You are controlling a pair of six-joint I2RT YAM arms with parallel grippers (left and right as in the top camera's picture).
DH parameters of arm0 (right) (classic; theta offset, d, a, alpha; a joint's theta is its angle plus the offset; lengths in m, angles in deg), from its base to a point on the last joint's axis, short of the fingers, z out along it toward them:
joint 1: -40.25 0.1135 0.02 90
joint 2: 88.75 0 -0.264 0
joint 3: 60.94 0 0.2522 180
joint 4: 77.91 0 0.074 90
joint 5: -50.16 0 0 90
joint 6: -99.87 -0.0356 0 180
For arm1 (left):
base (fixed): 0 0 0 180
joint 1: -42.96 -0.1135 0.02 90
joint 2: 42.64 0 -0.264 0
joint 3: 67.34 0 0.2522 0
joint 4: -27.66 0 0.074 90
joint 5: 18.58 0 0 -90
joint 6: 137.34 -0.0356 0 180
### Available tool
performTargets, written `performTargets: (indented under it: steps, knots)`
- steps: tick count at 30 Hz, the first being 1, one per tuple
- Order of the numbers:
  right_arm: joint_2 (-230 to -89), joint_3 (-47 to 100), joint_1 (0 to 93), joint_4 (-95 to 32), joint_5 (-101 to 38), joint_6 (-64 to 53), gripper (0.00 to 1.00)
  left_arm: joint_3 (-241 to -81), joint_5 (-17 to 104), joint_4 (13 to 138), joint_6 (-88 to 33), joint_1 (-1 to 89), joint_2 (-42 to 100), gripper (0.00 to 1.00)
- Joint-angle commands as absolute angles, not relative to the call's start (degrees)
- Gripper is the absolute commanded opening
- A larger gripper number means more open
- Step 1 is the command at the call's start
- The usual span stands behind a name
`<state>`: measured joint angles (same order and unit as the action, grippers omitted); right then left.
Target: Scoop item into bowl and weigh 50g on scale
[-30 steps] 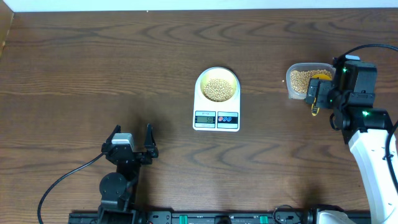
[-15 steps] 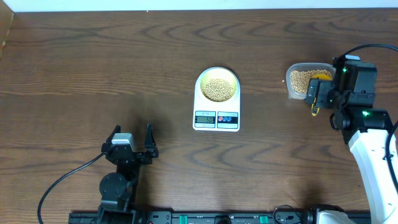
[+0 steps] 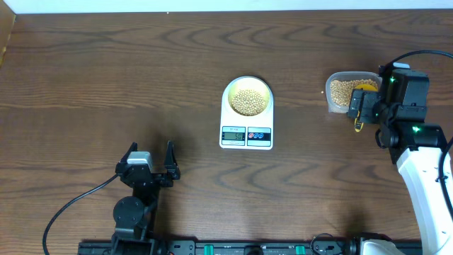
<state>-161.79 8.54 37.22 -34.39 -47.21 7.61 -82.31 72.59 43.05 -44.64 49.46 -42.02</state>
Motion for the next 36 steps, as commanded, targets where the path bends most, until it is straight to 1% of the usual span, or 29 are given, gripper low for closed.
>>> performTargets:
  steps: [1,20,24,30,34,36]
  knots:
    - [-161.1,8.6,37.7,-34.4,-47.8,8.4,0.99,-81.3,72.7,45.6,-45.6,49.2,-42.4,0.88]
    - [-161.0,8.4,37.7,-34.3,-49.4,8.5,0.99,-81.3,72.7,45.6,-45.6,49.2,-42.4,0.88]
    - [-159.8,6.0,37.7,-35.6,-49.8,8.5,0.99,-81.3,72.7,45.6,-45.6,49.2,-42.4,0.88]
    - [-154.8,-5.5,37.7,-49.0,-48.9,8.2,0.99,-81.3,72.7,45.6,-45.6,49.2,-42.4,0.88]
    - [-147.9,-16.0,37.7,-59.0,-48.9,8.3,0.99,-81.3,72.7,45.6,-45.6,49.2,-42.4,0.88]
    - [-143.9,-20.4,37.7,-61.0,-48.9,8.3,0.99,-81.3,72.7,45.6,-45.6,49.2,-42.4,0.88]
